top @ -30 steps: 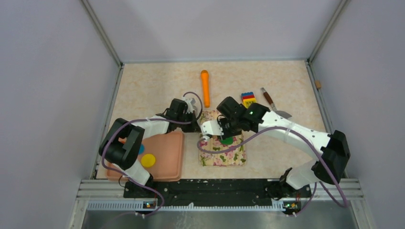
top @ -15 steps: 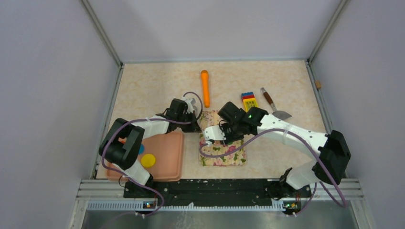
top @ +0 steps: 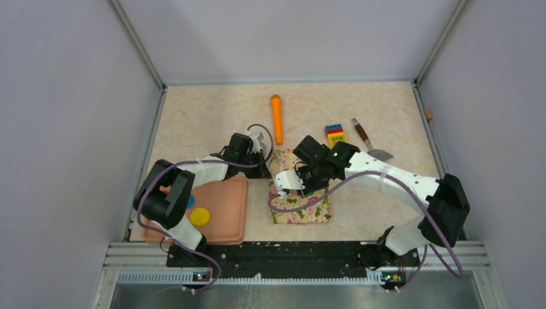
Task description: Roll out the dumpling wrappers from the dough
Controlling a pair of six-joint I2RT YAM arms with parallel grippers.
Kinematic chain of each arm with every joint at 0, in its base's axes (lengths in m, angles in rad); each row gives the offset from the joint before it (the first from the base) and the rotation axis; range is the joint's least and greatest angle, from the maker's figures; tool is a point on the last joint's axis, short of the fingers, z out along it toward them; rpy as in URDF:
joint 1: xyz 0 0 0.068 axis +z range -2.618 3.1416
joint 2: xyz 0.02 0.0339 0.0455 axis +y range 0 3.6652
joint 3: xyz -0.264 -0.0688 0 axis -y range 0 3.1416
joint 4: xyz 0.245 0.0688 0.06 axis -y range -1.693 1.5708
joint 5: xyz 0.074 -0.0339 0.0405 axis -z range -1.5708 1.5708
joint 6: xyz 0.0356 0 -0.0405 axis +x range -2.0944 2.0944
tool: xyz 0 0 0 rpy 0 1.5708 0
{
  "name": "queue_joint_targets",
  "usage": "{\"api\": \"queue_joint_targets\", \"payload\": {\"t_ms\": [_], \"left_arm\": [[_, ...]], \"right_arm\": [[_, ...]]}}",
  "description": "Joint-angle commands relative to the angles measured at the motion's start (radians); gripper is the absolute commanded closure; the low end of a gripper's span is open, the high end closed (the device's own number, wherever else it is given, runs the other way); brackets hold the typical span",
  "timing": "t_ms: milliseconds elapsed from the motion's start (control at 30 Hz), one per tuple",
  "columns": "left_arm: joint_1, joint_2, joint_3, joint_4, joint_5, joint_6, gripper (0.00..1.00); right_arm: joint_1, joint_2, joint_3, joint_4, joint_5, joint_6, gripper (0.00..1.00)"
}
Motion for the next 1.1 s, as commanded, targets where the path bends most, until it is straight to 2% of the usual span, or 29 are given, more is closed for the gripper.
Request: {"api": "queue_joint_targets", "payload": {"t_ms": [0,1067], "left_arm": [[0.007,-0.007,0.001,-0.006,-0.072,0.042,1.00],[0.007,-0.008,-0.009,-0.006,-0.094,0.047,1.00]], "right_arm": [[0.014,0.079,-0.032,-0.276,-0.256,0.031,1.00],[0.019,0.077,-0.028,-0.378,-0.330,0.072,1.00]]}}
